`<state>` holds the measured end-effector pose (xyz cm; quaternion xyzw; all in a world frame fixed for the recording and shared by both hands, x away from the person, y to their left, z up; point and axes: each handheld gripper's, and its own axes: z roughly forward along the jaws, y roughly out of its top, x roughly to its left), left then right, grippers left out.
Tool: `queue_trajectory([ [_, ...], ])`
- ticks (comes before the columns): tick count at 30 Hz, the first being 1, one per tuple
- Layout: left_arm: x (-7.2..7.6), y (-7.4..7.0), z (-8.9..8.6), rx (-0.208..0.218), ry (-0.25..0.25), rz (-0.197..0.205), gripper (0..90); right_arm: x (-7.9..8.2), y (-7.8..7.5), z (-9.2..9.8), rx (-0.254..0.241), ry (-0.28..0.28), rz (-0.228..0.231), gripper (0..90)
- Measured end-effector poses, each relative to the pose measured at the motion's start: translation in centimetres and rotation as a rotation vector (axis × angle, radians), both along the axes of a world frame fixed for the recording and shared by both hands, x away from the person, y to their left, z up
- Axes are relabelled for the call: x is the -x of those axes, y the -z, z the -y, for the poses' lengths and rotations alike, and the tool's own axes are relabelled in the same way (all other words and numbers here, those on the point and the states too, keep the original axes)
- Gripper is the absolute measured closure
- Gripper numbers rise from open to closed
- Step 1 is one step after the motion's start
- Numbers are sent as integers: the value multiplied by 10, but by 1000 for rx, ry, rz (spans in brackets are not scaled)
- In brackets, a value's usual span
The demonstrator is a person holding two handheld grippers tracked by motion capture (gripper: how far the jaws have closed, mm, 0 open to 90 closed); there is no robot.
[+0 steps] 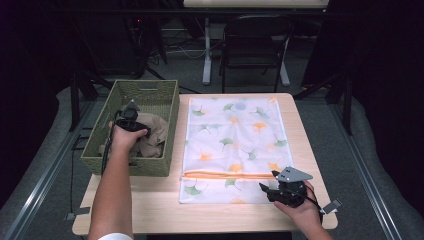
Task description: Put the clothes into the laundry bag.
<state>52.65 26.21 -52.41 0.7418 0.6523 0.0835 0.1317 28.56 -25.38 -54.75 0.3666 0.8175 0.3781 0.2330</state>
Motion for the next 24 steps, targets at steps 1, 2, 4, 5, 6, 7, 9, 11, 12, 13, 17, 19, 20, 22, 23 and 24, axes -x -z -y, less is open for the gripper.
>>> queue_trajectory([
  [1,0,1,0,6,-9,-2,150,0,0,0,3,-2,-2,358],
  [2,-1,1,0,11,-16,-4,150,0,0,0,0,-3,-1,357],
  [4,-1,2,1,8,-13,-13,150,0,0,0,-4,-2,0,357],
  [5,-1,3,1,7,-11,-17,149,0,1,-1,-4,-2,0,358],
  [6,-2,3,1,7,-11,-20,148,0,1,-1,-4,-2,1,358],
  [7,-2,3,0,10,-11,-22,148,0,1,-1,-5,-1,2,358],
  [9,-2,4,-1,20,-18,-29,148,0,1,-1,-1,-3,2,358],
  [11,-2,5,-2,28,-24,-31,147,0,1,-2,0,-6,2,358],
  [12,-2,5,-3,29,-24,-35,144,0,1,-2,1,-7,2,358],
  [13,-2,5,-3,30,-25,-34,143,0,1,-2,1,-8,2,358],
  [17,-2,6,-4,37,-30,-46,139,0,0,-1,-4,-10,3,358],
  [19,-2,6,-4,36,-27,-45,139,0,0,0,0,-5,5,359],
  [20,-2,7,-4,35,-24,-43,140,0,0,0,-4,-2,8,359],
  [22,-2,7,-3,32,-21,-45,151,0,0,0,-3,-3,6,359],
  [23,-2,6,-3,27,-17,-45,156,0,0,0,0,-5,6,359],
  [24,-2,7,-3,25,-19,-43,157,0,0,0,0,-6,6,360],
])
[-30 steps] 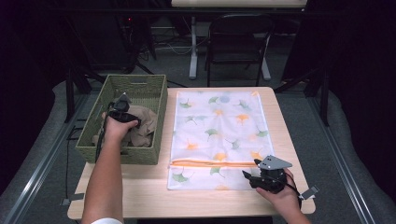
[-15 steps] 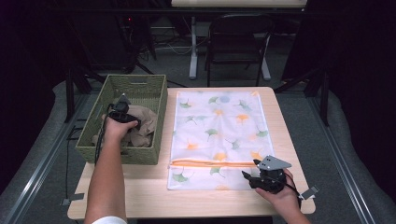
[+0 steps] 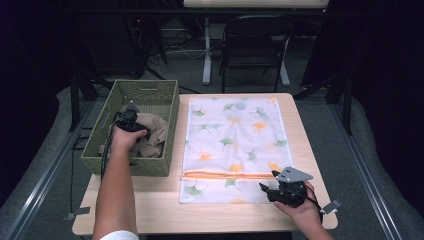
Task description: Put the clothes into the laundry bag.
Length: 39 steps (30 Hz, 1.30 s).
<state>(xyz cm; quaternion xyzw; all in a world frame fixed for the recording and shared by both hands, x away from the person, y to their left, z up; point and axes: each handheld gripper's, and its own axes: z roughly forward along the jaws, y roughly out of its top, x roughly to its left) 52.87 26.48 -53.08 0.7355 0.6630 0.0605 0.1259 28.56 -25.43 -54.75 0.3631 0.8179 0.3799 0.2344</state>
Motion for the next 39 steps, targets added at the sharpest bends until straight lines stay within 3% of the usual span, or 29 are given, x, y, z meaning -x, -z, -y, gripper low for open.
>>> queue_trajectory([
  [13,3,0,1,0,-4,12,281,1,-1,0,-4,-6,1,367],
  [19,4,0,0,-3,16,25,285,1,0,-1,-6,-7,3,369],
  [29,5,-1,-1,16,-7,28,304,0,1,-2,-8,-13,1,372],
  [39,5,-7,2,31,25,39,524,0,1,-2,-11,-16,1,373],
])
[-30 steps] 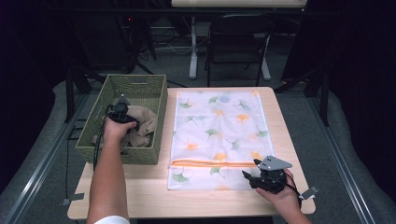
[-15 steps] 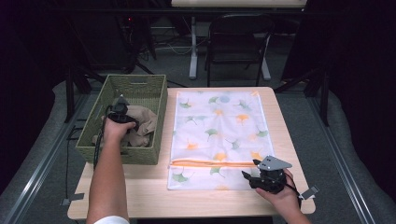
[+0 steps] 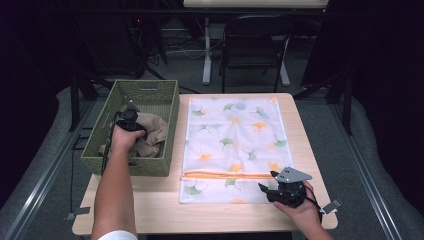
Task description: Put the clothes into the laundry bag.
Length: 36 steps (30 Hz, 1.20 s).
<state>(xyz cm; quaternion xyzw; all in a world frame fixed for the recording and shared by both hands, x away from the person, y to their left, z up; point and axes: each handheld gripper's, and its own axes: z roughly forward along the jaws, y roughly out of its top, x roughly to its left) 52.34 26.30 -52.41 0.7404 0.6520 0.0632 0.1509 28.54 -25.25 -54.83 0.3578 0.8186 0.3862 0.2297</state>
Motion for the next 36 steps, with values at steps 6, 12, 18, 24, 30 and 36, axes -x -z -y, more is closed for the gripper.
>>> queue_trajectory([
  [6,0,-2,2,-4,0,0,590,0,0,0,0,0,2,375],
  [12,1,-5,4,-10,4,6,638,0,0,0,4,-2,1,377],
  [18,2,-9,4,-17,12,16,655,0,0,0,12,-3,-1,379],
  [24,5,-19,5,-15,23,36,666,0,0,0,7,-1,2,381],
  [30,9,-27,4,-1,14,68,669,0,0,-1,8,-3,4,381],
  [36,12,-38,-1,-9,10,88,671,0,0,-1,11,-8,3,381],
])
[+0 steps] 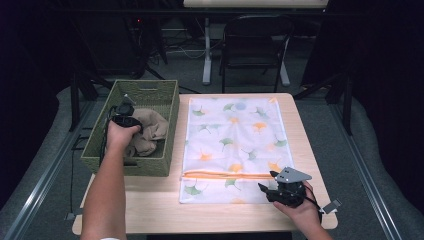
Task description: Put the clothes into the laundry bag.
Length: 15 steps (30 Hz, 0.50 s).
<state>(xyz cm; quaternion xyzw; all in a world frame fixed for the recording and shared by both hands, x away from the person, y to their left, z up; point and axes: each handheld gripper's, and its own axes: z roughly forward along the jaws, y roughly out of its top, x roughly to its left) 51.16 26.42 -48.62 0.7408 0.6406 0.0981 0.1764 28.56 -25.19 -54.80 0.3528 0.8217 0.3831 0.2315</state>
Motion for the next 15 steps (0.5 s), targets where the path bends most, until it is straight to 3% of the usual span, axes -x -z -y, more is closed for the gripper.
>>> queue_trajectory([
  [15,9,-42,-5,7,-2,82,674,0,0,-1,-2,-4,6,381],
])
